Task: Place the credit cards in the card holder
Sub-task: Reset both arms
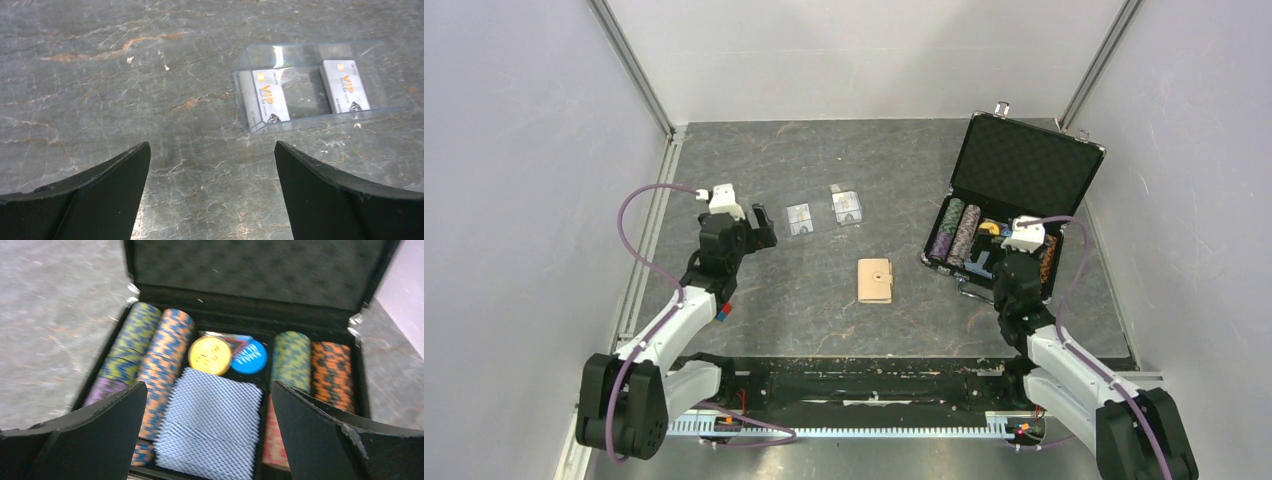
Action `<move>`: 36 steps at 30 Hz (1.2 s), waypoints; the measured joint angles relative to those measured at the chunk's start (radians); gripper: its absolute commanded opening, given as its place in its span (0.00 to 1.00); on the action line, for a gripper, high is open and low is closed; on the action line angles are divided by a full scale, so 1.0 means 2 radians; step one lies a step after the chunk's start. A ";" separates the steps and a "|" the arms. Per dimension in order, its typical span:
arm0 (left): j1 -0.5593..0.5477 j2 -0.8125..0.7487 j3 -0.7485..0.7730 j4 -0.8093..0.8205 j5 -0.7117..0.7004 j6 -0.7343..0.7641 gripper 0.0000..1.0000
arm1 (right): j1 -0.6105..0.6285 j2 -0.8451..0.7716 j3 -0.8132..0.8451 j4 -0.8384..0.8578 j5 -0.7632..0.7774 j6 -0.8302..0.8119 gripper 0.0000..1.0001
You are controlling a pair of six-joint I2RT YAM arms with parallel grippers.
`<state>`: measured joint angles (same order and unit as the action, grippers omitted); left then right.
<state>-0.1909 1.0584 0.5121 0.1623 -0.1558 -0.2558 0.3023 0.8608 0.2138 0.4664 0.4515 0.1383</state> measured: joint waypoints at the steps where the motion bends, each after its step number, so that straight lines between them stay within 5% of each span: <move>1: 0.000 0.000 -0.008 0.006 -0.006 0.000 1.00 | -0.005 -0.003 -0.016 0.013 0.008 -0.008 0.98; 7: 0.000 0.000 -0.048 0.046 -0.052 0.002 1.00 | -0.027 0.007 -0.102 0.081 0.065 -0.043 0.98; 13: 0.000 0.035 -0.053 0.084 -0.064 0.049 1.00 | -0.050 0.085 -0.102 0.278 0.088 -0.084 0.98; 20: 0.001 0.081 -0.135 0.229 -0.047 0.103 1.00 | -0.069 0.201 -0.102 0.413 0.058 -0.119 0.98; 26: 0.029 0.186 -0.144 0.376 0.000 0.133 1.00 | -0.088 0.253 -0.102 0.469 0.008 -0.132 0.98; 36: 0.045 0.206 -0.130 0.407 0.000 0.132 1.00 | -0.088 0.257 -0.102 0.464 -0.027 -0.142 0.98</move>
<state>-0.1013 1.4700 0.2516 0.9768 -0.1551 0.0090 0.1265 1.3758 0.0093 1.3945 0.3965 -0.1448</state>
